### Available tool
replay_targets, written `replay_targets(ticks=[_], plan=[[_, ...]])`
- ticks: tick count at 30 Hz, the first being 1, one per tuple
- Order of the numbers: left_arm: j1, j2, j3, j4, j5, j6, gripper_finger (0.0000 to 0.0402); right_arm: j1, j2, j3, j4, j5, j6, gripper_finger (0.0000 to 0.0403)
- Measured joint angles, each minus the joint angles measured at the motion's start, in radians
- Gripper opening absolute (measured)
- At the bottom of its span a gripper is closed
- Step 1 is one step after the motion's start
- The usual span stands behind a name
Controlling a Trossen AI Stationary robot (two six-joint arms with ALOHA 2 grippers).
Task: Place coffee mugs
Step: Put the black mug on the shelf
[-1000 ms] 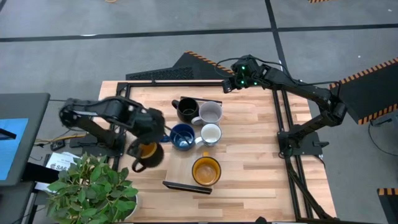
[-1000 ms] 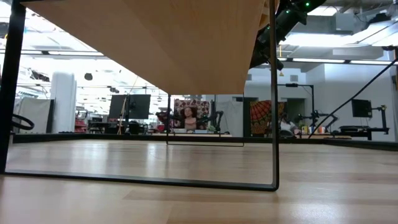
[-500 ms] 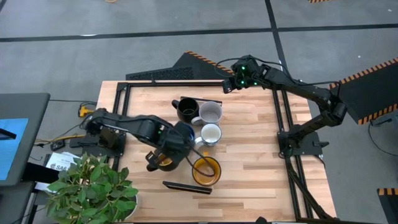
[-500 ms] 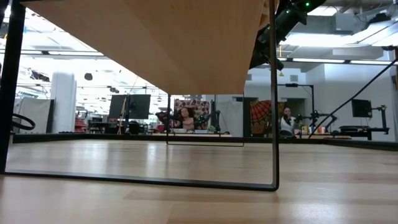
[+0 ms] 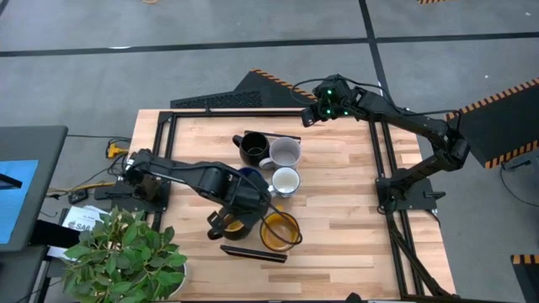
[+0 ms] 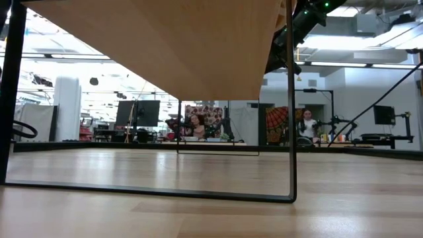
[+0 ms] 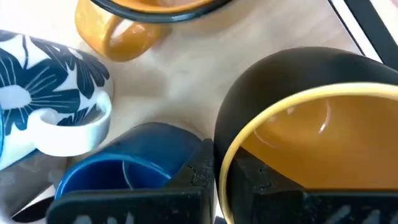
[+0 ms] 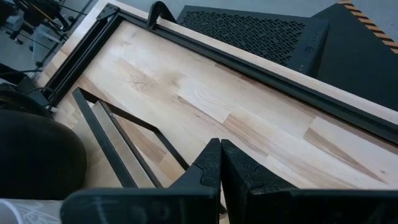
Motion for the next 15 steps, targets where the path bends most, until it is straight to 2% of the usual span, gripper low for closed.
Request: replay_targets(ticks=[11,15], plan=[[0.0,0.011,0.0,0.032,-0.027,-0.035,0.0046,0.0,0.0,0.0,-0.014,-0.008,-0.008,0.0025],[0.005,0.011,0.0,0.036,-0.027,-0.076,0.0073,0.0,0.0,0.0,-0.014,-0.008,-0.008,0.0025]])
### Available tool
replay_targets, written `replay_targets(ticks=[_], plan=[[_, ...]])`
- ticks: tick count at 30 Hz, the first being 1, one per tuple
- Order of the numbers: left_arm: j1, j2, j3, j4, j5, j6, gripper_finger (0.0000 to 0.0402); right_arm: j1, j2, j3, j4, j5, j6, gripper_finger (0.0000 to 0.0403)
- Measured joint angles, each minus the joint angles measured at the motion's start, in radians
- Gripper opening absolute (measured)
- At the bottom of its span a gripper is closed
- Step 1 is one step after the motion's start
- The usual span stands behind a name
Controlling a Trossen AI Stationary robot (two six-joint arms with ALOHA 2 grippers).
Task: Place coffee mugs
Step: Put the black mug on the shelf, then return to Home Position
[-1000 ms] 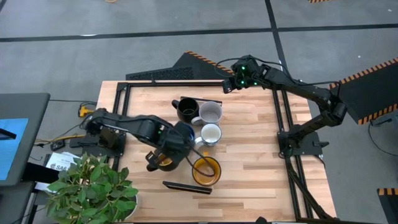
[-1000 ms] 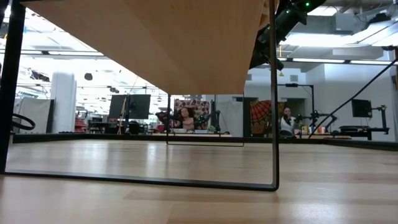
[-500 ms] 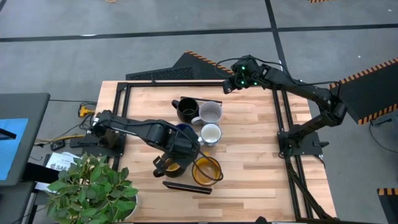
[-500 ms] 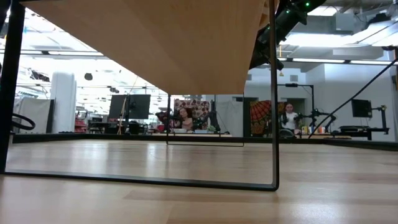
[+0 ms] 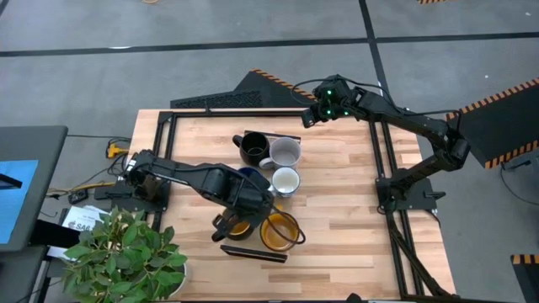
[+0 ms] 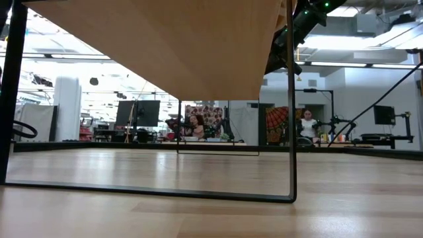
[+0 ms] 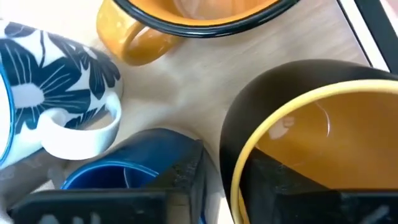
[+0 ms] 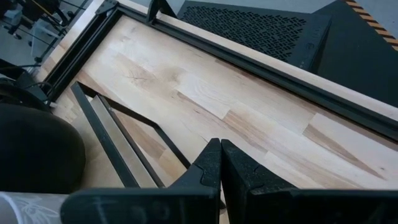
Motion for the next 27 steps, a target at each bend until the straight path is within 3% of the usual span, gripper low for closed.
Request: replay_targets(ticks=[13,23,27], plan=[[0.016,0.0,0.031,-0.071,0.07,-0.096,0.0191,0.0,0.0,0.0,0.0,0.0,0.0,0.0025],[0.029,0.0,0.262,-0.151,0.045,-0.176,0.0201,0.0,0.0,0.0,0.0,0.0,0.001,0.0025],[0.059,-0.088,0.229,-0.113,-0.016,-0.312,0.0201,0.001,0.0,0.0,0.0,0.0,0.003,0.0025]])
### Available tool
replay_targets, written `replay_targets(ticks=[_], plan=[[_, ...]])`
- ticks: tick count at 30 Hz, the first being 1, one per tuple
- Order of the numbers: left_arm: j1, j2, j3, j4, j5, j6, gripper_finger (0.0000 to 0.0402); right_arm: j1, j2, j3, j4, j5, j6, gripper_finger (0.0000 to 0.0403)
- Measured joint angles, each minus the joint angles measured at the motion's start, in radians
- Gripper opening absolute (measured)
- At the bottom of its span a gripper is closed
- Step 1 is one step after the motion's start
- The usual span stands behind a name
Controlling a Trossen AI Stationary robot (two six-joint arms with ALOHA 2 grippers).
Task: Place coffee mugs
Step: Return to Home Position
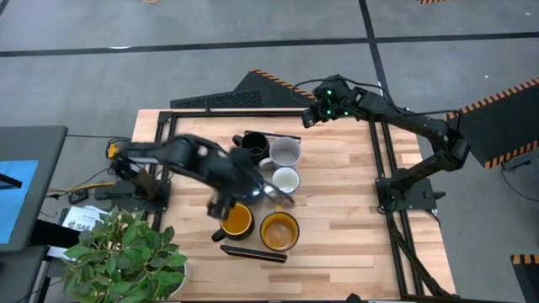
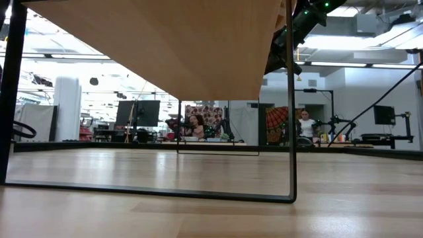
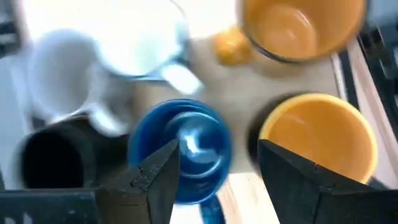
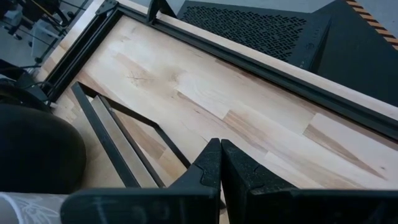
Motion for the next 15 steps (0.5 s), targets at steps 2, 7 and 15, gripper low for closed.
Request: replay_targets(ticks=[2,7,15], plan=[[0.017,-0.064,-0.024,0.012,-0.049,-0.062,0.0199,0.0,0.0,0.0,0.0,0.0,0.0,0.0025],[0.068,-0.294,-0.219,0.179,-0.163,-0.163,0.0179,0.008,0.001,0.0,0.0,0.0,0.0,0.0025],[0.106,-0.828,-0.986,0.958,-0.272,-0.137,0.0113,0.04,0.051,-0.001,-0.001,-0.015,0.001,0.0026]])
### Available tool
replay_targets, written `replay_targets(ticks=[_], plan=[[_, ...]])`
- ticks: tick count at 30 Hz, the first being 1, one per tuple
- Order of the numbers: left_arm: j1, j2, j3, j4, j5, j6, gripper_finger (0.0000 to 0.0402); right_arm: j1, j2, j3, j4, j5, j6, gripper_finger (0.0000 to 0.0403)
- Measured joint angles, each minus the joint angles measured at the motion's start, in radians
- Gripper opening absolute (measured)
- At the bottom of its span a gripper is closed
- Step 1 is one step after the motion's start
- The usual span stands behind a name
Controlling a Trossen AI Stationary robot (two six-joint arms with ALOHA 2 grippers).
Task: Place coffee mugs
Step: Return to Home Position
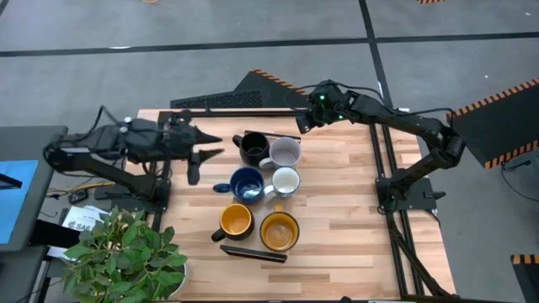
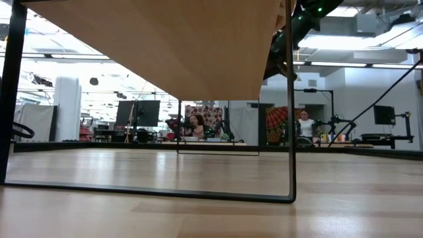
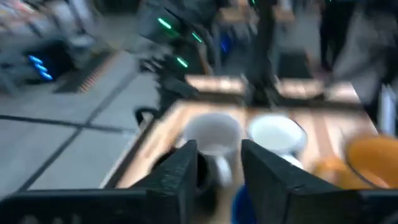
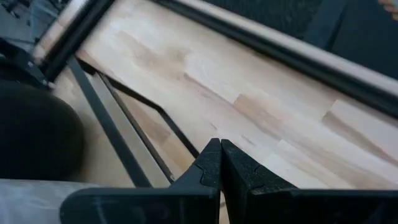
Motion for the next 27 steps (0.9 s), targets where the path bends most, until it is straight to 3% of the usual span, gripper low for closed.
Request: replay_targets(ticks=[7,13,17,22,27], plan=[[0.029,-0.305,-0.572,0.565,-0.027,-0.092,0.0013,0.016,0.026,0.0,0.032,-0.014,0.0,0.0026],[0.029,-0.438,-0.912,0.923,-0.029,-0.175,0.0001,0.017,-0.054,0.0,0.063,-0.084,-0.014,0.0023],[0.029,-0.481,-1.035,1.025,-0.029,-0.19,0.0,0.038,-0.126,0.0,0.065,-0.113,-0.092,0.0027],[0.028,-0.554,-1.124,1.018,-0.018,-0.192,0.0,0.067,-0.209,0.0,0.052,-0.117,-0.23,0.0029],[0.028,-0.687,-1.209,1.011,-0.02,-0.204,0.0,0.078,-0.28,0.001,-0.016,-0.117,-0.213,0.0027]])
